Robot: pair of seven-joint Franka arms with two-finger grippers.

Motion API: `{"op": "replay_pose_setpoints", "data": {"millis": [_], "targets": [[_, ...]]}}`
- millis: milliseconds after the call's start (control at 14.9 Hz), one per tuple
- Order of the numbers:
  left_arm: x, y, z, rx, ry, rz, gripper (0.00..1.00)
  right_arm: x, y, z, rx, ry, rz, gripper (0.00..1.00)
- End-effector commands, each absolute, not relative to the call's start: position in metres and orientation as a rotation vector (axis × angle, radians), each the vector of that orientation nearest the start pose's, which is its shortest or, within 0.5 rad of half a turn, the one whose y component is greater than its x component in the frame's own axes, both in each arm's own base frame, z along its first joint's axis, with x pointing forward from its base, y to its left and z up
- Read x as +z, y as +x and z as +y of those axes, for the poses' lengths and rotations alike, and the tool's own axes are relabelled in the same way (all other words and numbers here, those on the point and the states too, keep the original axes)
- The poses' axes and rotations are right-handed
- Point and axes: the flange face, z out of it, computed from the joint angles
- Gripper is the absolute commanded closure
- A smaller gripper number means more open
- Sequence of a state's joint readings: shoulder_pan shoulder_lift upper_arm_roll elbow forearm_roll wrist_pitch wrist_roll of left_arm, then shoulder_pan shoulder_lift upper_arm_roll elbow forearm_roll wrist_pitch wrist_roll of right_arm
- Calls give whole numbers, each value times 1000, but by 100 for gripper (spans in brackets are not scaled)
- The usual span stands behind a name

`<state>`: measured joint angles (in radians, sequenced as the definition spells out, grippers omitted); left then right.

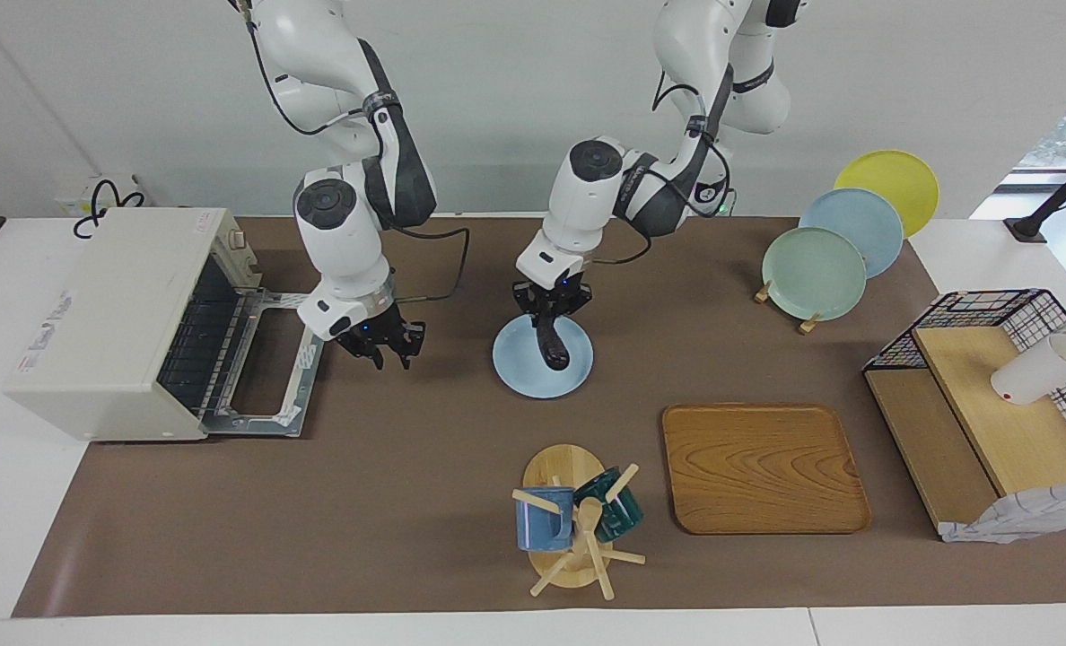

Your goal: Put eggplant into oven

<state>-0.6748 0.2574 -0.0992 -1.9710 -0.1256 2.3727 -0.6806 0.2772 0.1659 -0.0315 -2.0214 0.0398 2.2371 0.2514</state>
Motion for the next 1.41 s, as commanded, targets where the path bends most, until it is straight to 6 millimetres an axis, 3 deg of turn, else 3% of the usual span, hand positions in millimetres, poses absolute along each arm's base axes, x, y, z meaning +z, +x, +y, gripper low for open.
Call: {"op": "replay_pose_setpoints", "data": {"millis": [0, 134, 201, 268, 401, 669, 870, 1004, 1071, 1204, 1338], "targets": [[340, 449, -427, -53, -3335, -29, 100, 380, 568, 150, -64, -3081, 38, 55], [341, 452, -425, -55, -3335, -31, 100, 379, 567, 152, -52, -3082, 40, 49], [342, 452, -425, -51, -3333, -28, 18, 379, 566, 152, -46, -3083, 40, 44], [345, 452, -424, -57, -3334, -20, 0, 378, 566, 151, -39, -3084, 40, 44], [357, 456, -416, -47, -3327, -15, 0, 378, 564, 151, -18, -3088, 42, 45], [418, 499, -340, 5, -3295, 30, 0, 380, 564, 153, -2, -3092, 33, 44], [447, 545, -256, 59, -3277, 62, 0, 397, 559, 202, -15, -3083, -92, 43], [449, 566, -200, 78, -3274, 107, 0, 415, 560, 231, -56, -3070, -85, 43], [450, 574, -174, 71, -3275, 140, 0, 420, 558, 254, -67, -3066, -54, 43], [450, 584, -125, 72, -3272, 167, 0, 425, 544, 326, -71, -3069, -49, 46], [456, 588, -92, 56, -3267, 174, 0, 425, 547, 377, -74, -3063, 44, 48]]}}
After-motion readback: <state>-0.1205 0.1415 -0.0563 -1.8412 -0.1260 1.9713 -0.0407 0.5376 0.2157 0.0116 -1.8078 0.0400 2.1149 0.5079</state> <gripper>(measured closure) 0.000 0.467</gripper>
